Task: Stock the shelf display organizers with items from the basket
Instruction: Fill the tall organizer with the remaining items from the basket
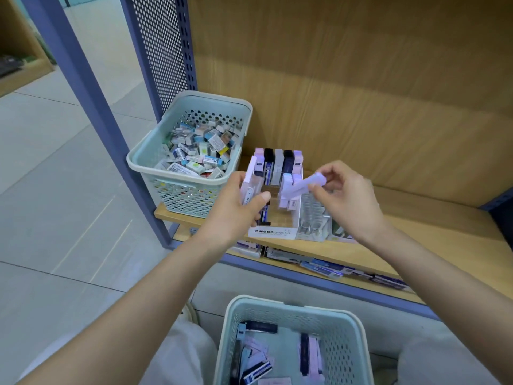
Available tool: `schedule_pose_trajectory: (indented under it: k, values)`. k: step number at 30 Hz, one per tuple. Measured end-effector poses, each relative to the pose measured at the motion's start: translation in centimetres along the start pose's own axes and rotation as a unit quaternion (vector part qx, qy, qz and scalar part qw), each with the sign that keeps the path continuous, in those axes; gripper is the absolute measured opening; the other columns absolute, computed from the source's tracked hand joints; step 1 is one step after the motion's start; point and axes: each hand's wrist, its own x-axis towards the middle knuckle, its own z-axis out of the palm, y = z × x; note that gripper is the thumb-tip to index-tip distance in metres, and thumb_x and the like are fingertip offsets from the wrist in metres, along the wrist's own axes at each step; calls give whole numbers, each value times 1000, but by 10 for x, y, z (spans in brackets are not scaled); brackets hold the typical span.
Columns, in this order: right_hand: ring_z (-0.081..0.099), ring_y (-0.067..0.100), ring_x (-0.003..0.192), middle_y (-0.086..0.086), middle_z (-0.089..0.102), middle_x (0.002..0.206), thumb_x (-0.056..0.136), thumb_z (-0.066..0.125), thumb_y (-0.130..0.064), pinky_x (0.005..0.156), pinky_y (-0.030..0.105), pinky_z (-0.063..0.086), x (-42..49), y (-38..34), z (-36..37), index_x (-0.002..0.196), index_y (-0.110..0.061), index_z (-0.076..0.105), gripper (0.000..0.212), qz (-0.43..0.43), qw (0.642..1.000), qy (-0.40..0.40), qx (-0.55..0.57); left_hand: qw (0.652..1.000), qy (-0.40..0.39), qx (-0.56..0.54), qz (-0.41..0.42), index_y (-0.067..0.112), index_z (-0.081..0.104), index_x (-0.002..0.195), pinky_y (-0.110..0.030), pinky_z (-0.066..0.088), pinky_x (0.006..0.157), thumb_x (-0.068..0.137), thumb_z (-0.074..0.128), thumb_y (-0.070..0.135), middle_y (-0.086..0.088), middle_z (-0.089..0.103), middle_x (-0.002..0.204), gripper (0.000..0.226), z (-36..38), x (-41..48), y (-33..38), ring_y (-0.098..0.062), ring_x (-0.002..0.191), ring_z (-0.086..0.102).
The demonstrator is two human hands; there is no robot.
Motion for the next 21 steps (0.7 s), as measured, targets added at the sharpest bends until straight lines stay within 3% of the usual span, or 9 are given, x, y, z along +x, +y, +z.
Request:
schedule_pose_trajectory:
  k: [2,5,7,9,14,18,21]
  values:
    - [61,-1,71,-5,63,80,89,60,-14,60,6,40,20,15,7,89,-15,54,6,-5,998,9,-61,1000,19,-21,-7,23,43,108,-7,37,44,97,48,19,6,50,77,13,-5,10,-2,-4,59,47]
    - [64,19,77,0,65,83,91,57,-16,68,32,52,45,38,21,92,-18,51,7,-1,991,-27,-129,998,33,-45,-17,22,45,111,-15,47,57,98,46,17,2,55,88,13,-6,24,-5,-8,65,50]
    - [64,24,78,4,67,87,92,55,-17,68,39,53,56,49,30,97,-16,53,6,-4,982,-53,-182,997,39,-63,-23,19,47,113,-16,50,62,98,45,16,2,57,86,15,-6,32,-7,-9,65,52]
    - [62,26,79,6,68,90,93,53,-19,66,38,51,62,57,38,100,-14,54,8,-16,971,-69,-230,996,41,-78,-25,19,48,112,-19,52,66,98,44,14,3,58,83,15,-3,38,-7,-9,65,53]
    - [58,23,86,4,62,102,96,51,-22,66,32,45,69,72,50,107,-13,60,17,-44,953,-106,-281,991,48,-119,-30,29,47,87,-30,55,74,98,45,12,0,61,82,20,5,46,-4,-12,64,55]
    - [57,25,97,7,59,111,96,52,-20,75,36,48,72,75,53,119,-10,59,26,-53,944,-119,-302,991,32,-121,-41,25,51,90,-27,58,72,99,44,15,-2,66,89,15,6,49,-2,-12,64,61]
    - [56,23,102,6,61,111,95,52,-18,74,34,46,74,74,54,118,-9,56,24,-70,941,-110,-313,989,26,-135,-53,20,51,101,-26,59,70,99,45,16,-4,68,97,9,4,51,0,-14,68,65]
